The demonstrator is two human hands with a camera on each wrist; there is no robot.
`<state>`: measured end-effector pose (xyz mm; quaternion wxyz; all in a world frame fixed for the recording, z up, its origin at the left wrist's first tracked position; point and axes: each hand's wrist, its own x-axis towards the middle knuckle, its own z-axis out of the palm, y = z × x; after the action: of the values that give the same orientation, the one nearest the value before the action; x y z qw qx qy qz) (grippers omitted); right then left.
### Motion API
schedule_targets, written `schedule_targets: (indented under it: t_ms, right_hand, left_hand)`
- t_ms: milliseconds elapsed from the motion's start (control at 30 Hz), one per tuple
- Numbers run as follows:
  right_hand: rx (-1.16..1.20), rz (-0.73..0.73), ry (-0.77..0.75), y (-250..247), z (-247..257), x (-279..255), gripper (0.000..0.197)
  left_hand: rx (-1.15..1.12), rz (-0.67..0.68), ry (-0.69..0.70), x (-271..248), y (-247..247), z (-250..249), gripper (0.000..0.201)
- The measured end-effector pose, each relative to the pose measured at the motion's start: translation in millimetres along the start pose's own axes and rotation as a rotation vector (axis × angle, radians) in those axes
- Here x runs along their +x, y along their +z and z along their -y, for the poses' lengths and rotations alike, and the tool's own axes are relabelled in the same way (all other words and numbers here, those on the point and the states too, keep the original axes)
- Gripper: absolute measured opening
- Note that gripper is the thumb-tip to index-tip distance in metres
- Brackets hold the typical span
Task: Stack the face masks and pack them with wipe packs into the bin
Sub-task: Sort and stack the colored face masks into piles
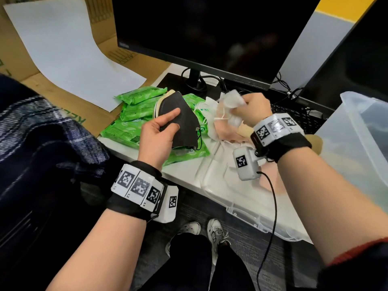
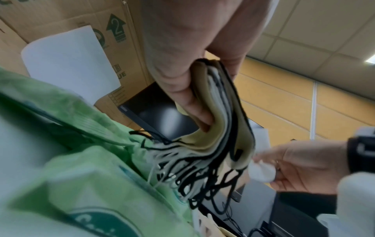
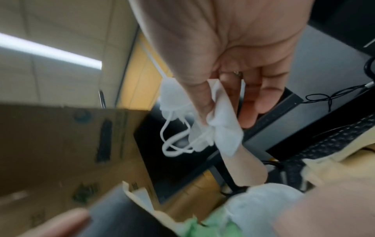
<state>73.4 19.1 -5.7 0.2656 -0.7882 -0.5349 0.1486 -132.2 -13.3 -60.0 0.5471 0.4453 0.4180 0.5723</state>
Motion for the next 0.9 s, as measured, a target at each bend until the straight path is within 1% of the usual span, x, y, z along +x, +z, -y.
schedule_targets:
  t_ms: [67,133,200,267,333,400,433,500,567,633,700,733,767,833,867,900]
  right_hand:
    - [0.162,-0.069,-0.033,-12,-2,-10,0.021]
    - [0.340,-0.095,-0.064,-21,-1,-24,0.013]
    - [0.501,-0.065,-0.111,-27,-1,-38,0.012]
    - [0.601,-0.017,-0.157,-31,-2,-53,0.015]
    - [0.681,0.016,-0.165,-33,-3,-67,0.021]
    - [0.755,0.030,-0.161,-35,-6,-78,0.024]
    - [0.799,0.036,-0.166,-35,-7,-84,0.023]
    - [0.904,0.040,-0.202,-39,-8,-94,0.022]
    - [1.003,0.046,-0.252,-45,-9,-101,0.024]
    - [1.058,0.064,-0.270,-50,-10,-106,0.027]
    - [1.043,0.077,-0.251,-52,-13,-107,0.026]
    - [1.014,0.079,-0.230,-51,-15,-107,0.024]
    - [0.979,0.086,-0.206,-50,-17,-107,0.023]
    - [0.931,0.107,-0.162,-46,-23,-107,0.019]
    - [0.918,0.108,-0.141,-44,-26,-107,0.018]
    - [0.913,0.100,-0.125,-43,-28,-107,0.017]
  left_hand:
    - [-0.007,0.022,-0.005,-5,6,-2,0.038]
    - [-0.008,0.053,-0.010,-11,13,-5,0.035]
    - [0.008,0.080,-0.013,-16,20,-7,0.032]
    - [0.000,0.111,-0.038,-22,28,-7,0.027]
    - [-0.016,0.145,-0.084,-29,36,-9,0.020]
    - [-0.021,0.180,-0.125,-35,42,-9,0.019]
    - [-0.015,0.174,-0.144,-37,44,-10,0.020]
    - [0.030,0.123,-0.196,-39,48,-10,0.030]
    - [0.041,0.101,-0.251,-39,48,-6,0.050]
    - [-0.026,0.153,-0.265,-42,47,-8,0.062]
    - [-0.148,0.195,-0.243,-42,48,-11,0.070]
    - [-0.197,0.205,-0.228,-43,48,-14,0.067]
    - [-0.225,0.226,-0.203,-45,49,-16,0.058]
    - [-0.172,0.268,-0.131,-45,50,-18,0.025]
    - [-0.127,0.273,-0.107,-45,50,-16,0.024]
    - [-0.085,0.290,-0.090,-46,50,-15,0.031]
